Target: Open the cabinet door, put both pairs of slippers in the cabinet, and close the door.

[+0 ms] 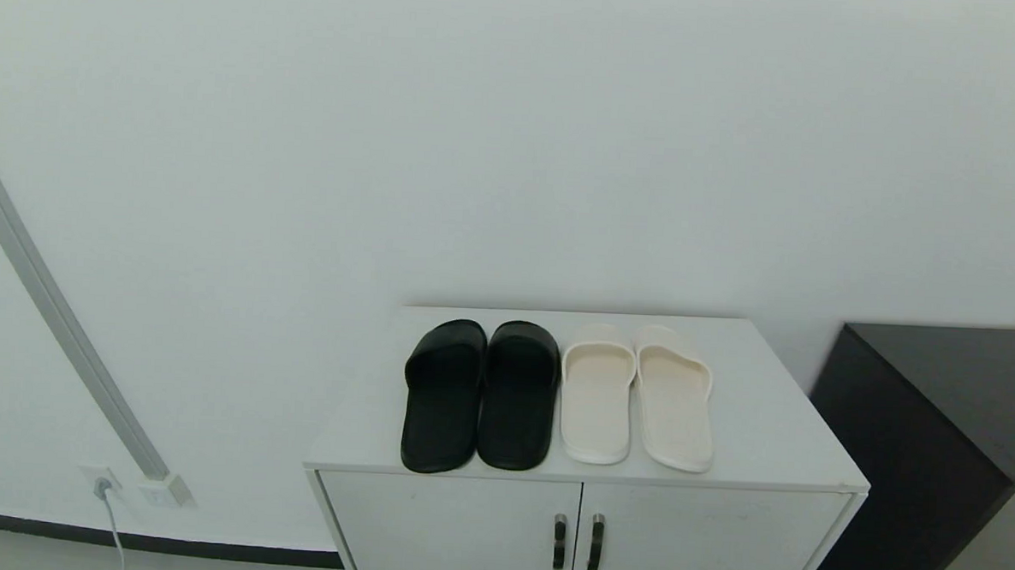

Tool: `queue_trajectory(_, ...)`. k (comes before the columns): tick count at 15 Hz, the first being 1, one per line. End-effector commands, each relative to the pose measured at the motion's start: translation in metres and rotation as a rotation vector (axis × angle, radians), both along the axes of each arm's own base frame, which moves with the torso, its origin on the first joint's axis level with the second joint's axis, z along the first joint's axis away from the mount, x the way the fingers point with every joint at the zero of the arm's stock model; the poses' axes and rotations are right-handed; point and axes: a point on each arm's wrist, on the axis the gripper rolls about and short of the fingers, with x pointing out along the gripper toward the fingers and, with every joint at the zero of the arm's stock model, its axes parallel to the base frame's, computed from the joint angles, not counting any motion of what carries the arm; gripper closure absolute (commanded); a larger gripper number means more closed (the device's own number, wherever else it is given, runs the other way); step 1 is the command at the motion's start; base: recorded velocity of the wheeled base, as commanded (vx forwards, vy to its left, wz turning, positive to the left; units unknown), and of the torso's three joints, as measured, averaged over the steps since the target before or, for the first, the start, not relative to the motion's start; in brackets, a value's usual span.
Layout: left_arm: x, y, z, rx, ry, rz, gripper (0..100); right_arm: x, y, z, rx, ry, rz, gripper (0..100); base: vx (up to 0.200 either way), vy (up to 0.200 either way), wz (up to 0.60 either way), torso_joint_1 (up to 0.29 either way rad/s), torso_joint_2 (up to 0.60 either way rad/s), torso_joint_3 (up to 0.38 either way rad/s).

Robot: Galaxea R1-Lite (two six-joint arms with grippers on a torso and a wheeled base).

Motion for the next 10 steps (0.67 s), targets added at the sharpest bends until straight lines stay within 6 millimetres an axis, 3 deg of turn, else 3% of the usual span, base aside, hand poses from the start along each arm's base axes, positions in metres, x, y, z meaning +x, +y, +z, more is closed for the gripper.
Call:
queue_trajectory(1, 0.0, 0.0, 0.0, -0.002, 0.001, 0.001, 100, 0.0, 0.0, 0.0, 0.002, 0.0, -0.002, 0, 0.0, 0.0, 0.0, 0.0, 0.0, 0.0)
queue_trajectory(2, 0.0, 0.0, 0.0, -0.002, 0.001, 0.001, 100, 0.0, 0.0, 0.0, -0.007, 0.0, 0.001, 0, 0.0, 0.0, 0.0, 0.0, 0.0, 0.0)
queue_trajectory(3, 0.0, 0.0, 0.0, -0.002, 0.001, 0.001, 100, -0.003, 0.0, 0.013, -0.003, -0.04, -0.002, 0, 0.0, 0.0, 0.0, 0.0, 0.0, 0.0)
queue_trajectory(4, 0.0, 0.0, 0.0, -0.002, 0.001, 0.001, 100, -0.011, 0.0, 0.06, 0.062, -0.117, 0.005, 0, 0.0, 0.0, 0.0, 0.0, 0.0, 0.0)
queue_trajectory(5, 0.0, 0.0, 0.0, -0.002, 0.001, 0.001, 100, -0.005, -0.001, 0.073, 0.097, -0.051, 0.007, 0, 0.0, 0.0, 0.0, 0.0, 0.0, 0.0)
queue_trajectory(8, 0.0, 0.0, 0.0, -0.004, 0.001, 0.001, 100, 0.012, 0.0, 0.051, 0.0, 0.152, 0.061, 0, 0.0, 0.0, 0.0, 0.0, 0.0, 0.0)
queue_trajectory(10, 0.0, 0.0, 0.0, -0.004, 0.001, 0.001, 100, 0.032, 0.003, 0.06, 0.007, 0.244, 0.158, 0, 0.0, 0.0, 0.0, 0.0, 0.0, 0.0)
